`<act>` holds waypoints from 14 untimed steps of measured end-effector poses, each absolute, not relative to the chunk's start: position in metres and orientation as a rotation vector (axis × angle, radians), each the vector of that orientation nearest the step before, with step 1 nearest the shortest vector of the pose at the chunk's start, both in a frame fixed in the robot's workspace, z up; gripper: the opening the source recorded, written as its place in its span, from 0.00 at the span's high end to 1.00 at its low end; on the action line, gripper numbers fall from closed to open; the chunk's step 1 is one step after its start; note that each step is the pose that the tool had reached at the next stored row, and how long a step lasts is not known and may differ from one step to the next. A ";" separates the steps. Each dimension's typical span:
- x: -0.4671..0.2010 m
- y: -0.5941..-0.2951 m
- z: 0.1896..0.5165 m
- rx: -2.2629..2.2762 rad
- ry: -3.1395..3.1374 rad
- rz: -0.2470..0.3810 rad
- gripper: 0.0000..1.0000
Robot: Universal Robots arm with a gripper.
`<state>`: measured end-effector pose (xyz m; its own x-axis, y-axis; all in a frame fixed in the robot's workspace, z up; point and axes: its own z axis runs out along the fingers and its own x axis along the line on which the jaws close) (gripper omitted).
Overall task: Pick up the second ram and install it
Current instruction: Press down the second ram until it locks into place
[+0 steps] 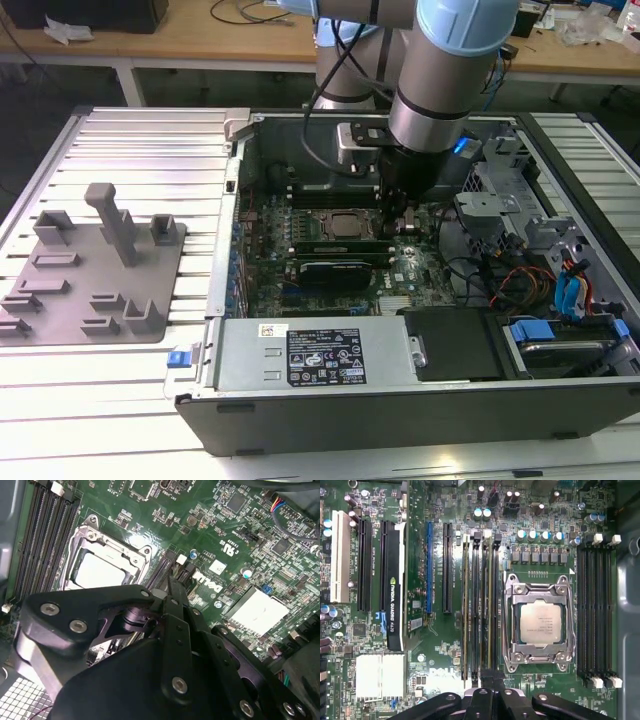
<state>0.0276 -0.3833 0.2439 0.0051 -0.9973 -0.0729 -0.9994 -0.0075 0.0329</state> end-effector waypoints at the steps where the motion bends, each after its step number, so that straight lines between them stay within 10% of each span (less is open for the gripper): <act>1: 0.028 -0.383 0.244 -2.207 2.193 0.117 0.92; 14: 0.029 -0.382 0.232 -2.207 2.193 0.117 0.92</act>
